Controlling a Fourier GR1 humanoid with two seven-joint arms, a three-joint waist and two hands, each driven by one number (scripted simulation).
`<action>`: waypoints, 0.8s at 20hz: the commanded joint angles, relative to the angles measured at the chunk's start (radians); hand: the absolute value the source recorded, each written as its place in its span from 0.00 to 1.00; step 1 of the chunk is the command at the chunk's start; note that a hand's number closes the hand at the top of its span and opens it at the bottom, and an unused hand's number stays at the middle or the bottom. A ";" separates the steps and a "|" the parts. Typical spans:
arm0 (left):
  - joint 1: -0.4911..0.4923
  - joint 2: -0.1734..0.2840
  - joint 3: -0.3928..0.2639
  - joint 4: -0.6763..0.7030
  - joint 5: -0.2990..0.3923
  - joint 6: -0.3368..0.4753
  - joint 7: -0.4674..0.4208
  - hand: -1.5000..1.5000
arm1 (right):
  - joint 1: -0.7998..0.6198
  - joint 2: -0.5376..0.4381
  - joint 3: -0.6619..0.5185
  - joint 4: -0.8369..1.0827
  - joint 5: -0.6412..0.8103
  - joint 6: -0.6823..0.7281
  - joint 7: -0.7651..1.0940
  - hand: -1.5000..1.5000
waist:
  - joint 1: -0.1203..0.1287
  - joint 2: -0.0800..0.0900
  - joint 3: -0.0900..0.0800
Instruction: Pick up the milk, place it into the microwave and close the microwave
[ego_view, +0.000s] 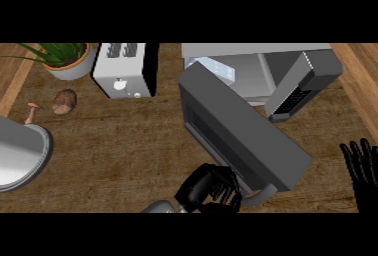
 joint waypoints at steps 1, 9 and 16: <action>-0.135 -0.008 -0.050 0.052 0.099 0.078 0.023 1.00 | 0.015 0.000 0.020 -0.095 -0.030 0.029 0.024 0.00 | -0.037 0.007 -0.001; -0.265 -0.008 -0.003 0.087 0.227 0.195 0.024 1.00 | 0.007 -0.063 0.023 -0.169 -0.079 0.081 0.090 0.00 | -0.117 0.026 -0.003; -0.342 -0.008 0.094 0.051 0.349 0.294 -0.102 0.00 | -0.041 -0.067 0.019 -0.204 -0.133 0.085 0.113 0.00 | -0.171 0.044 -0.005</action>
